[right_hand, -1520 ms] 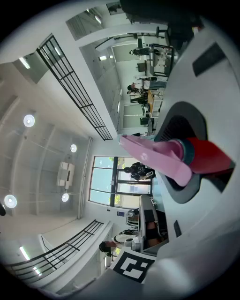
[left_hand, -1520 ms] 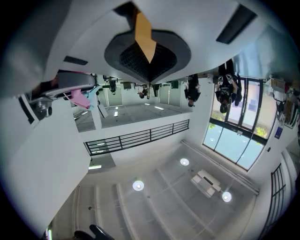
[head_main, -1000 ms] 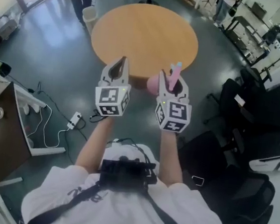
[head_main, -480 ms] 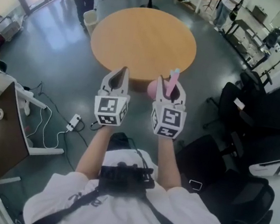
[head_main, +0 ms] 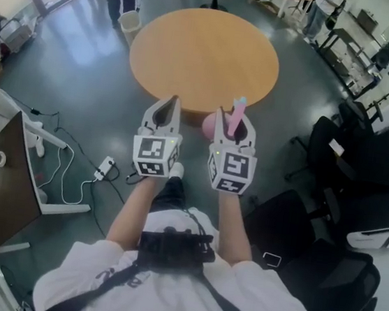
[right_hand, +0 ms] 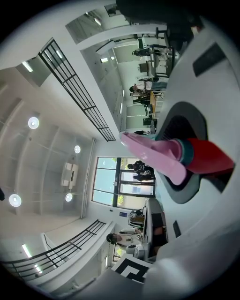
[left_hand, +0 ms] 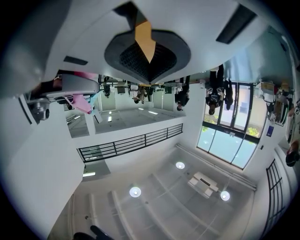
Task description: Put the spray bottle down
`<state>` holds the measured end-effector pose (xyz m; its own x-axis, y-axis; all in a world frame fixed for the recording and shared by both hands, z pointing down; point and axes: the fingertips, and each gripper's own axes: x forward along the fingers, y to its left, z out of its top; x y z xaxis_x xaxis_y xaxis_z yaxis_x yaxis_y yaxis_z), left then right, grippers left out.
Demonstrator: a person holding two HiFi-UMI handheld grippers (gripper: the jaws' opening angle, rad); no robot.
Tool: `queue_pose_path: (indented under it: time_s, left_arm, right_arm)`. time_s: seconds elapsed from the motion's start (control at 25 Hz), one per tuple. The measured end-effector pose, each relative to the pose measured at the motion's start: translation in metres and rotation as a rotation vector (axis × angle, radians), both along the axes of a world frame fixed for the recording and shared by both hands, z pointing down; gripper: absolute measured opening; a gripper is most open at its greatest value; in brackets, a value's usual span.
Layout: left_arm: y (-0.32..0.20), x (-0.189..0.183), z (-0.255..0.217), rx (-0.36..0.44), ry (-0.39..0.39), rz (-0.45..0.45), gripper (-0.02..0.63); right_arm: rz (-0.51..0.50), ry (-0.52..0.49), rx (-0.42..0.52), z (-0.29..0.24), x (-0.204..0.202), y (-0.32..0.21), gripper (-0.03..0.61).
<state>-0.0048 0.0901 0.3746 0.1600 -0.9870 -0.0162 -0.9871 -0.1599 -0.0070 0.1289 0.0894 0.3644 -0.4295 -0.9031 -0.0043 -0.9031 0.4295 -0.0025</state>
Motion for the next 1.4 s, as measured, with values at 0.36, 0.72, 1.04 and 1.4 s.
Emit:
queue_pose_path:
  time_s: [0.36,0.72,1.04,1.4]
  left_arm:
    - [-0.061,-0.003,0.001,0.007,0.044,0.021,0.009]
    - [-0.169,-0.038,-0.014,0.043,0.037,0.031,0.009]
    - [-0.243,-0.080,-0.005,0.052,0.036,0.047,0.009]
    - [-0.293,-0.103,0.022,-0.002,0.053,0.091,0.009]
  right_arm:
    - [0.005,0.018,-0.019,0.002,-0.012,-0.048,0.143]
    - [-0.019,0.062,-0.010,-0.008,-0.054,-0.141,0.143]
    - [-0.087,0.049,-0.006,0.001,-0.109,-0.225,0.144]
    - [-0.079,-0.018,-0.089,0.026,-0.136,-0.270,0.144]
